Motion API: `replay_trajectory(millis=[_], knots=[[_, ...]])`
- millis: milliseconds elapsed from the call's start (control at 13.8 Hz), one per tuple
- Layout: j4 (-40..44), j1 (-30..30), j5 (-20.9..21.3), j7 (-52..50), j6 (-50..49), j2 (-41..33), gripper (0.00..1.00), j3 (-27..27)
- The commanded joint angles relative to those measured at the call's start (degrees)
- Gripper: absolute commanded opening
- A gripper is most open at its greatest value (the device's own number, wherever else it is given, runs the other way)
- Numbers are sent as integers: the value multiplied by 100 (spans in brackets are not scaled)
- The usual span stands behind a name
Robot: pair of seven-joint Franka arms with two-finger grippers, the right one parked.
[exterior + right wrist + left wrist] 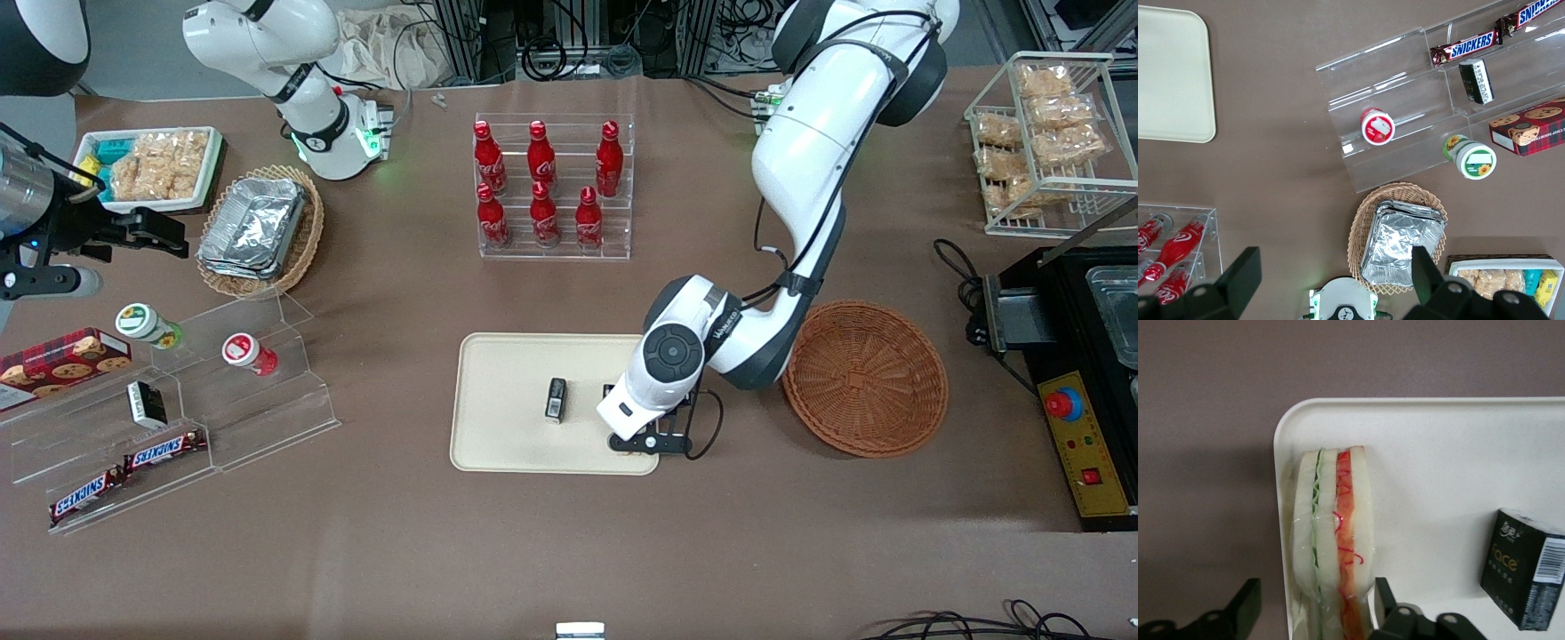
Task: Place sandwich from basket to tray
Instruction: 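Lower the sandwich onto the tray beside the black box and release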
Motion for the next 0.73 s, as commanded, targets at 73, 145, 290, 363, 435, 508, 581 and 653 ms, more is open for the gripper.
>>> replay_trajectory(millis=[73, 145, 290, 363, 435, 508, 581, 653], knots=[[111, 43, 1, -127, -105, -383, 98, 29], [58, 95, -8, -127, -175, -550, 98, 46], [-73, 288, -8, -153, -517, -963, 98, 46], [-257, 376, 9, -232, -579, -1235, 98, 55], [-546, 594, 27, -241, -580, -1568, 98, 46], [-897, 762, 10, -163, -589, -1937, 97, 46], [-1309, 946, 10, -145, -589, -2315, 96, 46], [-1696, 1140, 1, -136, -589, -2693, 95, 38]])
